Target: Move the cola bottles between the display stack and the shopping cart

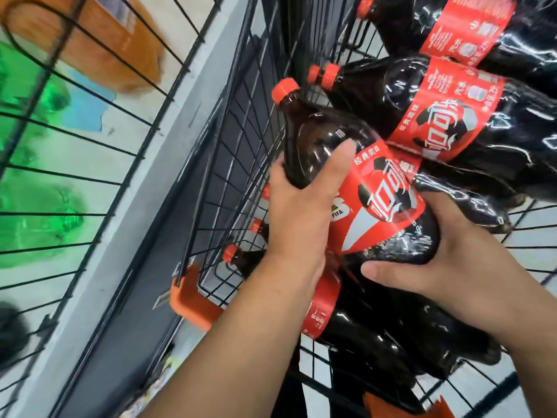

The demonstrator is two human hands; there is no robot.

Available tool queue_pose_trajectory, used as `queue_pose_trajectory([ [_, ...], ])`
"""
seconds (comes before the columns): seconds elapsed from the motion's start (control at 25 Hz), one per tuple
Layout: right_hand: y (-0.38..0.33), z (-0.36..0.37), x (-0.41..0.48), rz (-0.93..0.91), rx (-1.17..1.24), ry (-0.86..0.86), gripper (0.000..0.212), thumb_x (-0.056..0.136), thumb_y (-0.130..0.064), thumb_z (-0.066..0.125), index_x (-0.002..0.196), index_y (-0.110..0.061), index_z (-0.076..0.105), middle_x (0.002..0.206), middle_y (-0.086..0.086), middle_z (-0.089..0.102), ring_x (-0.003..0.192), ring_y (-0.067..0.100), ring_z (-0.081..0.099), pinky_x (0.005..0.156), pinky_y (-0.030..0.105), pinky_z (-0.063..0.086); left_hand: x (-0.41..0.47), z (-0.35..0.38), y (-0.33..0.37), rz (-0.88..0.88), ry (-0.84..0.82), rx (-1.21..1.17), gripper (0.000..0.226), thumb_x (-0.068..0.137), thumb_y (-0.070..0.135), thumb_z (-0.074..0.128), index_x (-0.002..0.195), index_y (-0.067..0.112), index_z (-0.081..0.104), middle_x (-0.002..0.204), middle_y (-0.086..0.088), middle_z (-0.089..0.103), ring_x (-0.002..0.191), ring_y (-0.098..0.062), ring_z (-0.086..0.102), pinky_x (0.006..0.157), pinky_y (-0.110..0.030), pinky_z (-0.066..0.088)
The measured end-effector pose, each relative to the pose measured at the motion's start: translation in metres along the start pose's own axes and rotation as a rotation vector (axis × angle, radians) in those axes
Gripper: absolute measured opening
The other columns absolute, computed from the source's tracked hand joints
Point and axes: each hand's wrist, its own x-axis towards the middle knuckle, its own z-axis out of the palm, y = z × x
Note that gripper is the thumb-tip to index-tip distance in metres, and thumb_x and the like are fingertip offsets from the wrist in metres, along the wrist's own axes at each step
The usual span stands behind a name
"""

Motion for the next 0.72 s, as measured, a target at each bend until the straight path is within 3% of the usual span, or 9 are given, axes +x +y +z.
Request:
queue_pose_trajectory([
  [0.16, -0.006, 0.026, -0.019, -0.034, 0.140, 0.122, 0.092, 0.028, -0.073, 0.080, 0.110, -0.055, 0.044, 0.098, -0.033, 0.066, 0.087, -0.006, 0.064, 0.082, 0.031, 0.051, -0.012, -0.006, 0.014, -0.014, -0.065, -0.004, 0.078, 0.061, 0.037, 0.089, 0.131, 0.028, 0.056, 0.109, -0.003, 0.078, 0.095, -0.022, 0.077, 0.084, -0.044, 0.063],
  [0.36, -0.036, 0.034, -0.044, -0.083, 0.228, 0.197, 0.087, 0.032, -0.070, 0.085, 0.109, -0.058, 0.044, 0.098, -0.031, 0.067, 0.087, -0.006, 0.065, 0.080, 0.028, 0.051, -0.033, -0.010, 0.057, 0.053, -0.130, 0.060, 0.073, 0.067, 0.032, 0.090, 0.130, 0.030, 0.055, 0.106, -0.001, 0.078, 0.089, -0.018, 0.078, 0.079, -0.040, 0.064],
  [0.48, -0.060, 0.032, -0.066, -0.140, 0.279, 0.238, 0.084, 0.038, -0.059, 0.088, 0.111, -0.055, 0.046, 0.099, -0.032, 0.067, 0.088, -0.007, 0.065, 0.082, 0.028, 0.050, -0.052, -0.009, 0.090, 0.126, -0.179, 0.079, 0.074, 0.063, 0.034, 0.091, 0.128, 0.030, 0.056, 0.105, -0.001, 0.078, 0.089, -0.020, 0.078, 0.078, -0.041, 0.064],
  [0.72, -0.112, 0.024, -0.121, -0.238, 0.320, 0.317, 0.067, 0.049, -0.051, 0.090, 0.096, -0.059, 0.044, 0.091, -0.046, 0.059, 0.082, -0.019, 0.058, 0.069, 0.016, 0.043, -0.101, -0.007, 0.155, 0.239, -0.278, 0.116, 0.070, 0.065, 0.034, 0.092, 0.125, 0.033, 0.057, 0.104, 0.000, 0.078, 0.088, -0.021, 0.078, 0.079, -0.043, 0.064],
])
